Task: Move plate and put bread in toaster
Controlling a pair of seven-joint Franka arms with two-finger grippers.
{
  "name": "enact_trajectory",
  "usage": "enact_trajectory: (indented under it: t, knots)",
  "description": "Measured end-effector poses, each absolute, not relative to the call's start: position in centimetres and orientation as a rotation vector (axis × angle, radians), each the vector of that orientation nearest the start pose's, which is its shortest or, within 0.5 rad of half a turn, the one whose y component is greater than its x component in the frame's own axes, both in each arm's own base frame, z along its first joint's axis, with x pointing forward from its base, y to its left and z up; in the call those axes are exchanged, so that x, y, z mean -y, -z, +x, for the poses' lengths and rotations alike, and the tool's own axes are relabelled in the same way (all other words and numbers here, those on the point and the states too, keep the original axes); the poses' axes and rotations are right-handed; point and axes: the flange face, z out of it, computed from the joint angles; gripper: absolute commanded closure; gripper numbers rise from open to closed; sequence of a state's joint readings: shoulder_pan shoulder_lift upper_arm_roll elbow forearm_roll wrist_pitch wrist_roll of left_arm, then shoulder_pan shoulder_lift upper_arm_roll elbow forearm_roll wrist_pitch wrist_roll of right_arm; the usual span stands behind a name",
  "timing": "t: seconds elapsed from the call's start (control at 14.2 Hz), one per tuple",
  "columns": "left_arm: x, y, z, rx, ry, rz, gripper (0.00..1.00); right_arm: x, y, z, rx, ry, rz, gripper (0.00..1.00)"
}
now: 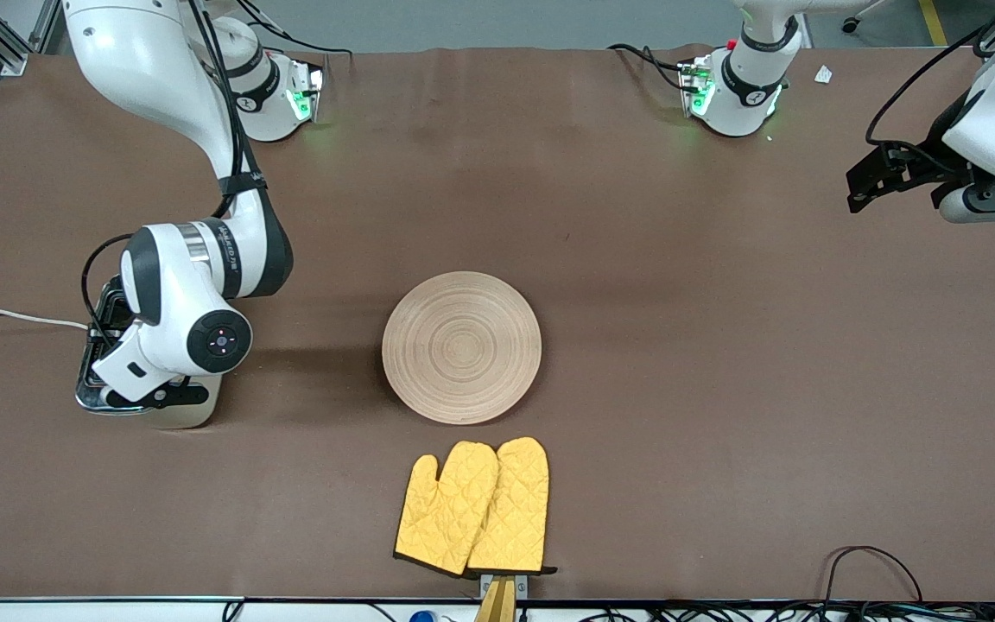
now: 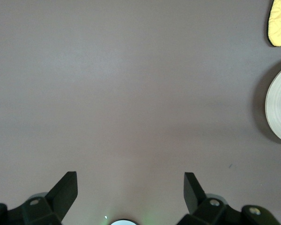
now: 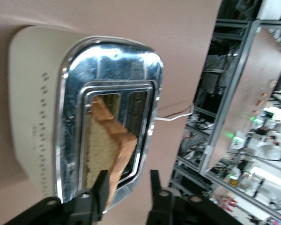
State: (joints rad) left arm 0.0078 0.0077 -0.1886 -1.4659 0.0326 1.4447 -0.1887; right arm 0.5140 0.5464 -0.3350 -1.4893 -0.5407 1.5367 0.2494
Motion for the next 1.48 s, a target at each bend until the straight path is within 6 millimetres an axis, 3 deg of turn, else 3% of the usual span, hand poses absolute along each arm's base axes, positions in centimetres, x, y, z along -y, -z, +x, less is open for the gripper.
enact_trajectory:
  t: [0.07, 0.21, 0.49, 0.7, 0.84, 1.05, 1.34, 1.48]
  knots:
    - [9.4, -65.8, 53.6, 0.018, -0.035, -3.106, 0.0, -9.4, -37.4, 64.1, -0.027, 0.368, 2.387, 0.0]
    - [9.3, -65.8, 53.6, 0.019, -0.034, -3.106, 0.0, -7.8, -40.9, 63.8, 0.07, 0.358, 2.564, 0.0]
    - [9.3, -65.9, 53.6, 0.02, -0.033, -3.106, 0.0, -2.1, -50.7, 61.8, 0.126, 0.284, 2.911, 0.0]
    - [9.3, -65.9, 53.6, 0.02, -0.032, -3.106, 0.0, 2.9, -56.0, 59.4, 0.094, 0.197, 3.029, 0.0]
    - [9.3, -65.9, 53.6, 0.02, -0.03, -3.106, 0.0, 4.2, -58.4, 57.6, 0.096, 0.13, 3.061, 0.0]
    - [9.3, -65.9, 53.6, 0.02, -0.028, -3.106, 0.0, 4.3, -61.4, 55.0, 0.086, 0.022, 3.113, 0.0]
    - [9.0, -65.9, 53.6, 0.027, -0.028, -3.106, 0.0, 4.7, -62.2, 51.4, 0.078, -0.039, 3.174, 0.0]
    - [8.5, -65.9, 53.7, 0.043, -0.029, -3.106, 0.0, 4.6, -62.9, 50.6, 0.069, -0.061, 3.182, 0.0]
